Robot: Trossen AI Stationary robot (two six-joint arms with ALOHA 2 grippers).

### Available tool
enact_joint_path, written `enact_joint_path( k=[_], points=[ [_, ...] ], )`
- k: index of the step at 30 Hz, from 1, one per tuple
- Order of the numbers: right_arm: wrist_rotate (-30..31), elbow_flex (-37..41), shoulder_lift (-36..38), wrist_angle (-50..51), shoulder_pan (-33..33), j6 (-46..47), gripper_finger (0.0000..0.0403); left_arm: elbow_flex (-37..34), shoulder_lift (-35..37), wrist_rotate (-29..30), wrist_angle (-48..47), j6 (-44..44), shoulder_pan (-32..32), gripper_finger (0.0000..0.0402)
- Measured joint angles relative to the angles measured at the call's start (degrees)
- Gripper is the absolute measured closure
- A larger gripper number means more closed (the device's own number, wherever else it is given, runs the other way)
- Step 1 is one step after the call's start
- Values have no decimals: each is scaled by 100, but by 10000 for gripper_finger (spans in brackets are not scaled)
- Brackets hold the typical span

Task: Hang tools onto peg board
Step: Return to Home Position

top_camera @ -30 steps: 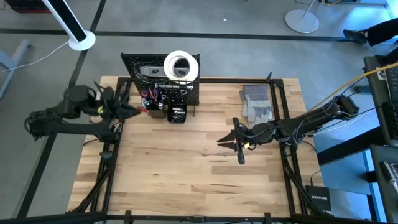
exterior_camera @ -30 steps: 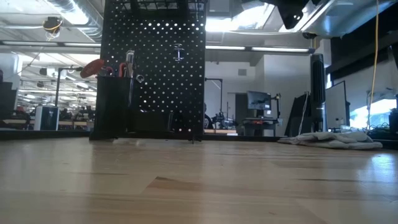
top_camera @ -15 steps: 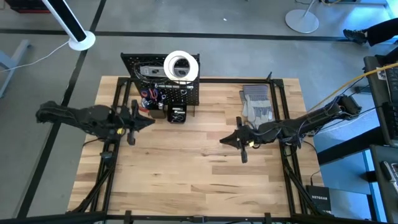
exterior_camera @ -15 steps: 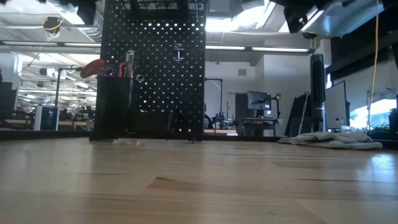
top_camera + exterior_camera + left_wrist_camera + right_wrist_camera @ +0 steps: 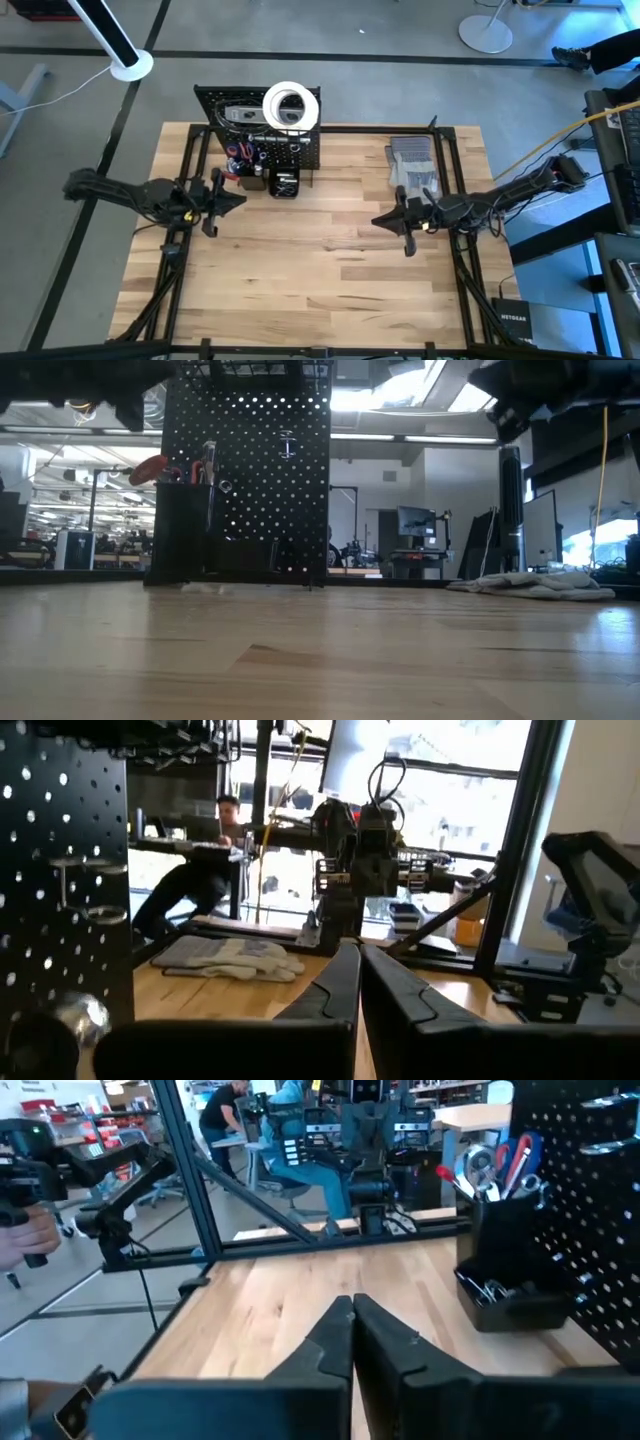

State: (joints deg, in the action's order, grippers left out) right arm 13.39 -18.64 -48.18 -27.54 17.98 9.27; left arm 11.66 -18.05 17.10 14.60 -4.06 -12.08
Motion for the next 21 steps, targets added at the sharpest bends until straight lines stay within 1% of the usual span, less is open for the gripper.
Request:
enact_joint_path(
  k=[4, 7, 10, 14, 16, 19, 20, 21],
  points=[
    [191, 310, 294, -6, 0, -50, 391, -439, 273, 25, 271, 143, 2, 398],
    [204, 447, 565, -36, -9, -97, 394, -595, 471, 114, 301, 195, 7, 398],
    [87, 610, 1035, 108, -47, -220, 399, -725, 637, 120, 294, 257, 7, 398],
    [-124, 942, 1868, 329, -234, -214, 397, -809, 810, 123, 287, 259, 7, 400],
    [-445, 1155, 2320, 425, -365, -209, 397, -854, 883, 121, 240, 262, 7, 400],
    [-1287, 1486, 2970, 411, -678, -198, 396, -857, 909, 122, 248, 281, 7, 399],
    [-1485, 1592, 3155, 431, -795, -182, 396, -857, 918, 123, 240, 288, 7, 398],
    [-1510, 1692, 3336, 527, -909, -180, 396, -857, 917, 127, 244, 289, 7, 398]
  ],
)
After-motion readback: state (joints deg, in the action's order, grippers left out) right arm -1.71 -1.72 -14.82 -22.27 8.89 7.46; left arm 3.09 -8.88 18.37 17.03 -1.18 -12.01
